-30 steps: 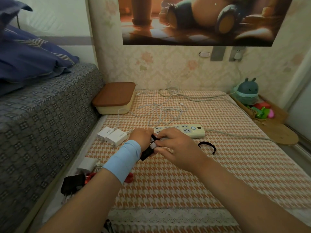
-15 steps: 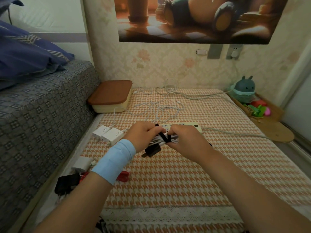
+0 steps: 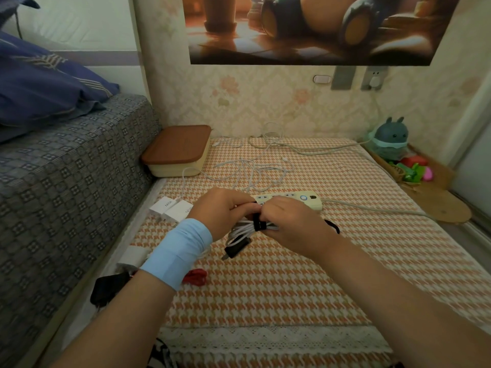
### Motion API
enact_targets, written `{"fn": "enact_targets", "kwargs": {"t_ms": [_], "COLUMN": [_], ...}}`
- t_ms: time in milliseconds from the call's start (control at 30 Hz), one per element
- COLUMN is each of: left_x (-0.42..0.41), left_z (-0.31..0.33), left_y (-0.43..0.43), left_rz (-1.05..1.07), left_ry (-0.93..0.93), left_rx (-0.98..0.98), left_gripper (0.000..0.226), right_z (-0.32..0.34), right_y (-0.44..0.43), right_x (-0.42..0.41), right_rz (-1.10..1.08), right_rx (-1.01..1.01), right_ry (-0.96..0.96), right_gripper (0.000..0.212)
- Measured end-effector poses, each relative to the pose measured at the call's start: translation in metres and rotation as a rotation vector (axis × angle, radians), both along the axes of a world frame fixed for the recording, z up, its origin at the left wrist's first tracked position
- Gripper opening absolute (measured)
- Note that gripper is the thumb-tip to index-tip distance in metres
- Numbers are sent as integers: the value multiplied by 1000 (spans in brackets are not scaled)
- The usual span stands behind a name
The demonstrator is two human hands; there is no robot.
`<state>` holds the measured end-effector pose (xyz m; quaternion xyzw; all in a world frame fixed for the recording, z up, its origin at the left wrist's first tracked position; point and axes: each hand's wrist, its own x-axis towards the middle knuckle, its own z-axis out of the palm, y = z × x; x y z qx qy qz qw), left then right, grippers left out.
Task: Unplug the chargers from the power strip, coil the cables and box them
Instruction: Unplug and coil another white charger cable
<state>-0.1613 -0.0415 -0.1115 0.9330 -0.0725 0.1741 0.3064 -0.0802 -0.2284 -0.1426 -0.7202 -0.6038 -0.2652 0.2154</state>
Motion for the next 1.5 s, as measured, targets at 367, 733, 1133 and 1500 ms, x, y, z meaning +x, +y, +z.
{"fn": "enact_targets", "kwargs": {"t_ms": [367, 733, 1133, 1500], "left_x": [0, 3, 12, 22], "left_z": [-4, -12, -24, -45], "left_y": [-4, -10, -18, -35], "left_rz": [19, -30, 173, 120], "left_ry": [244, 651, 365, 517], "left_rx": [-623, -888, -420, -64], "left_gripper": [10, 38, 2, 11], "right_z": [3, 1, 9, -21], "right_y": [3, 6, -11, -5], "right_x": [0, -1, -11, -4], "right_rz": [13, -111, -295, -410], "right_rx": [148, 164, -435, -470], "right_ry": [-188, -258, 893, 842], "right_gripper": [16, 29, 64, 19]}}
